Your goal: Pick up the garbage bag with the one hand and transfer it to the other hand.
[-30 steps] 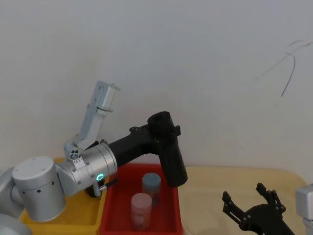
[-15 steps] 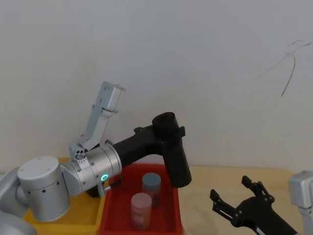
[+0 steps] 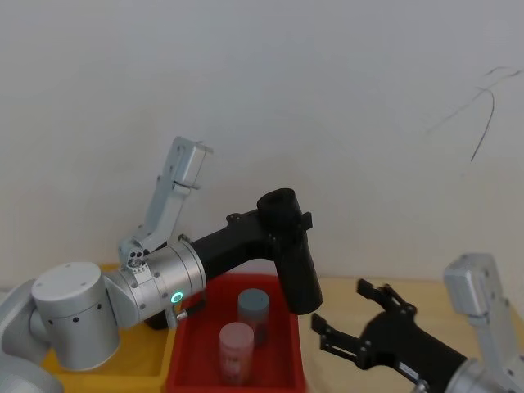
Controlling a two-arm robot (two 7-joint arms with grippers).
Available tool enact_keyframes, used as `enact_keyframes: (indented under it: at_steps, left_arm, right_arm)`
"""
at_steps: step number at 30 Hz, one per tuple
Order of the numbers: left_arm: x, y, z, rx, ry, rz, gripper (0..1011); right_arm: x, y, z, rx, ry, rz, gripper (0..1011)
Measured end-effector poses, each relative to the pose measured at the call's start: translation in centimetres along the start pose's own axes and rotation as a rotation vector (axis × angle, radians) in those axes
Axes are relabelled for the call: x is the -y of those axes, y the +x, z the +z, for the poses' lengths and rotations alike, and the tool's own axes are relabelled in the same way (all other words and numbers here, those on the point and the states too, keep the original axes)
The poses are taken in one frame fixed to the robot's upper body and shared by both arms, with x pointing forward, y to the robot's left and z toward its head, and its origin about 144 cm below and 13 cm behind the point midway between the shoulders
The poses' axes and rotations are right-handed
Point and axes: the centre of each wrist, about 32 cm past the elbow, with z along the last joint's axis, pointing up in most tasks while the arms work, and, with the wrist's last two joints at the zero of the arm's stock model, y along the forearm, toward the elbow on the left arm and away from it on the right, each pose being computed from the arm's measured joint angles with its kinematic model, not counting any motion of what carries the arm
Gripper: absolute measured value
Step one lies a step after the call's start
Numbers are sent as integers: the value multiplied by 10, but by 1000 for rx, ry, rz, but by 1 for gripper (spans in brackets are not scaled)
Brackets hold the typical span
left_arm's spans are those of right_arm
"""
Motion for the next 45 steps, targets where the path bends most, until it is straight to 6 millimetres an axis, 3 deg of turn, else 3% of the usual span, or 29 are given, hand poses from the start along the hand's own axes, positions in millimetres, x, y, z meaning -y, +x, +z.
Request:
enact_keyframes:
  at_steps: [21, 45]
  left_arm:
    - [1, 0, 0, 0, 0, 0, 440]
    - [1, 0, 0, 0, 0, -1, 440]
  right_arm:
    - [-55, 31, 17, 32, -50, 172, 1000]
    - [-65, 48, 19, 38, -75, 157, 1000]
